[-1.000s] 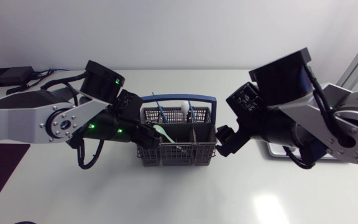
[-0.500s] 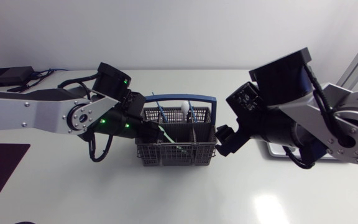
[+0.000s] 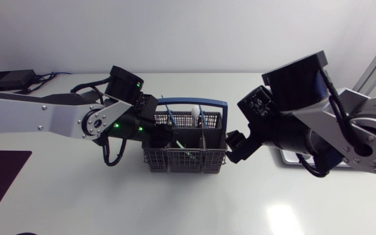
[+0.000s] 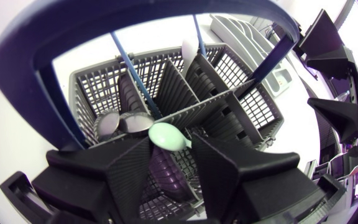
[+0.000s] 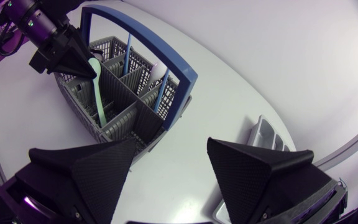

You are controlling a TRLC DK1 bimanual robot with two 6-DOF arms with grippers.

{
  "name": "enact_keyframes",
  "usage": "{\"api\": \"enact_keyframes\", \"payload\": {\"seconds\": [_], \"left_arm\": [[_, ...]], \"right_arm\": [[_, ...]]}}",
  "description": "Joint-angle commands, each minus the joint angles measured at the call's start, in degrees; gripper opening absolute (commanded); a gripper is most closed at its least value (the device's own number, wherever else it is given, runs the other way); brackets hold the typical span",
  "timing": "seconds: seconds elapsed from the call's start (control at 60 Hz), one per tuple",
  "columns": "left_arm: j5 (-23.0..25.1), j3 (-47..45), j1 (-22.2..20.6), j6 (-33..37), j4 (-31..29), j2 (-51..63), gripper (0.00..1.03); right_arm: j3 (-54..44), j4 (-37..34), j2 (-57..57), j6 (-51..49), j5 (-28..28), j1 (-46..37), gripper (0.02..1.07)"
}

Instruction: Unload the cutlery basket into the drawer organizer.

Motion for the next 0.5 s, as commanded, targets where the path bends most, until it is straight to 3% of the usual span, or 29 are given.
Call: {"api": "enact_keyframes", "payload": {"seconds": [0.0,0.483], "left_arm": [[0.45,1.43,-0.45,-1.81,0.83,1.10,0.38],[0.45,1.25,-1.86,-3.31,5.05,1.89,0.25]], "right_arm": [[-1.48,0.49,-0.29,1.15,0.18,0.10,0.85],[-2.01,0.84,-0.03,0.98,-0.17,0.36,0.85]]}}
